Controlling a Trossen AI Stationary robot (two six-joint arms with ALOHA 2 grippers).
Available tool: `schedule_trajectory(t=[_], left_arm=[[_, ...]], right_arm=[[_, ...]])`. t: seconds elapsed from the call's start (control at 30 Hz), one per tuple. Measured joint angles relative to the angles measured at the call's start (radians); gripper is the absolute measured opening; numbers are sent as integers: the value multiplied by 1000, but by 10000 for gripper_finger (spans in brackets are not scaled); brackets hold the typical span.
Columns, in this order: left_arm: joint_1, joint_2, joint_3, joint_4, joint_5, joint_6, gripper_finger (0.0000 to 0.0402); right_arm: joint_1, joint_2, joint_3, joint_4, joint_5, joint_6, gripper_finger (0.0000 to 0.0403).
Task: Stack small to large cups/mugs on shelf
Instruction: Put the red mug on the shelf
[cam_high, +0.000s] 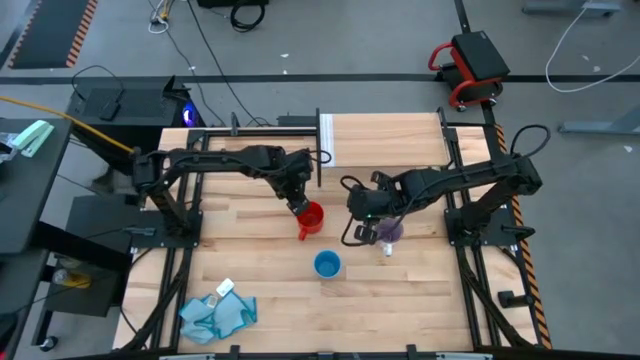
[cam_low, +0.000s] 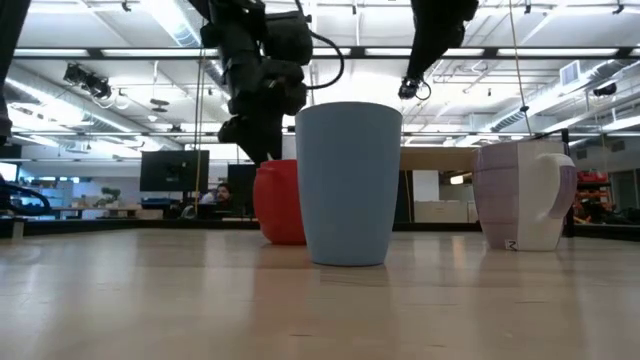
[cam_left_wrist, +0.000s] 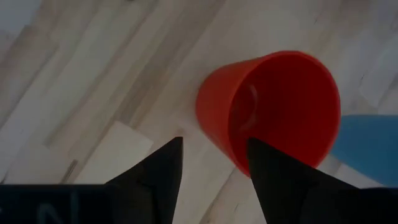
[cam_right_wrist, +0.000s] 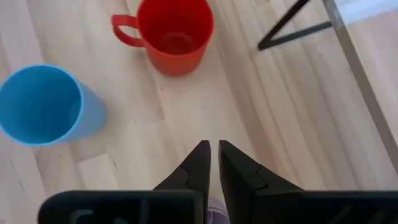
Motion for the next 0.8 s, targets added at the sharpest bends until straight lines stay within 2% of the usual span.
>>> schedule_trajectory(t=[0.17, 0.53, 0.8], left_arm=[[-2, 4, 14, -12, 1, 6, 188], [-3, 7, 14, -13, 1, 7, 188], [-19, 65, 13, -2, 14, -4, 188]], right_arm=[[0, -7, -43, 4, 0, 26, 41], [-1, -35, -229, 76, 0, 57, 41], [-1, -117, -324, 172, -4, 61, 41]])
